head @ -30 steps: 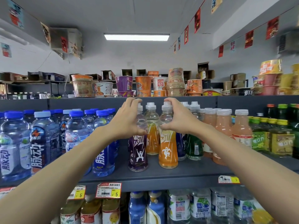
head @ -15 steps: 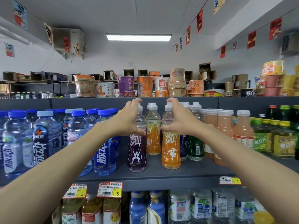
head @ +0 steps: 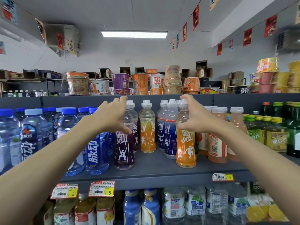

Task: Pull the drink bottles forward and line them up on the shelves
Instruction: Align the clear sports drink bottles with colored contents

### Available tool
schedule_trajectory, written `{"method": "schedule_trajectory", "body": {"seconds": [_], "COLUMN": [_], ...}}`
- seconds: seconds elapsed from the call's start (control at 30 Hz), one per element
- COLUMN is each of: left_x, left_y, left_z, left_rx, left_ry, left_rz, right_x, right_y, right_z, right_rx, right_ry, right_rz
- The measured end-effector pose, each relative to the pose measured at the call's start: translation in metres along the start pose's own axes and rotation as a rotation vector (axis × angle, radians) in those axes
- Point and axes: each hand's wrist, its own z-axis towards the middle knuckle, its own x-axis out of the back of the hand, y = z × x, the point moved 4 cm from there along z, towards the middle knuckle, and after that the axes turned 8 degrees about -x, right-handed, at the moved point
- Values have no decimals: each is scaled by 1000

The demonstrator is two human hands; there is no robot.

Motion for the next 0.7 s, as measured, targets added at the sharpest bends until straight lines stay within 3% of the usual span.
{"method": "schedule_trajectory", "body": {"seconds": [0.23,0.37,0.47,0.7], "left_x": [-2,-2,-2,8], "left_y": [-5,-7,-9,-15], "left_z": [7,8,8,16], "left_rx": [-23,-19,-15,-43], "left_ry": [11,14,-3,-6], "left_rz": [149,198,214,70], "right_x": [8,4,-4,-25], "right_y": [-5,-32,-44,-64], "right_z": [10,18,23,40], "right_rx": [53,220,278,306], "right_ry": [206,337,361,325], "right_rz": [-99,-370,-521,-532]}}
